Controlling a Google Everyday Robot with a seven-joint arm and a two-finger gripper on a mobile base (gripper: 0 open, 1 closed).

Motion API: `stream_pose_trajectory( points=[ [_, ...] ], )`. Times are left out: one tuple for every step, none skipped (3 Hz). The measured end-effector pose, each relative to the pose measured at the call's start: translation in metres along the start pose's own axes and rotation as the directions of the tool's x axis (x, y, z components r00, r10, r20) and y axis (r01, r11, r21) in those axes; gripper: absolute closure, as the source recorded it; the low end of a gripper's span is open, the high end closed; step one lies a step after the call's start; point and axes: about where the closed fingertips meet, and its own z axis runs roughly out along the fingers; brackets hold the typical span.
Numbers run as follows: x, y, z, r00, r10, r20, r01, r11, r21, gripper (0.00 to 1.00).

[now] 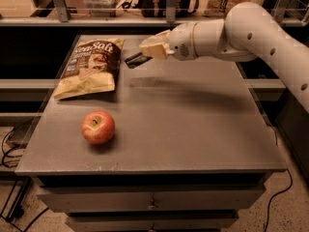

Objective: Move rxbar chocolate near brown chip bag

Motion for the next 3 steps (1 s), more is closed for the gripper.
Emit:
stream_pose_trajectory(
  points=[
    [-0.013,0.016,0.033,0.998,-0.006,0.065,0.009,0.9981,-0.061,1.00],
    [-0.013,0.030,0.059,0.997,-0.017,0.075,0.025,0.9938,-0.108,0.82],
    [-0.005,0.045,0.080,0.997,-0.006,0.072,0.016,0.9901,-0.140,0.58]
  ],
)
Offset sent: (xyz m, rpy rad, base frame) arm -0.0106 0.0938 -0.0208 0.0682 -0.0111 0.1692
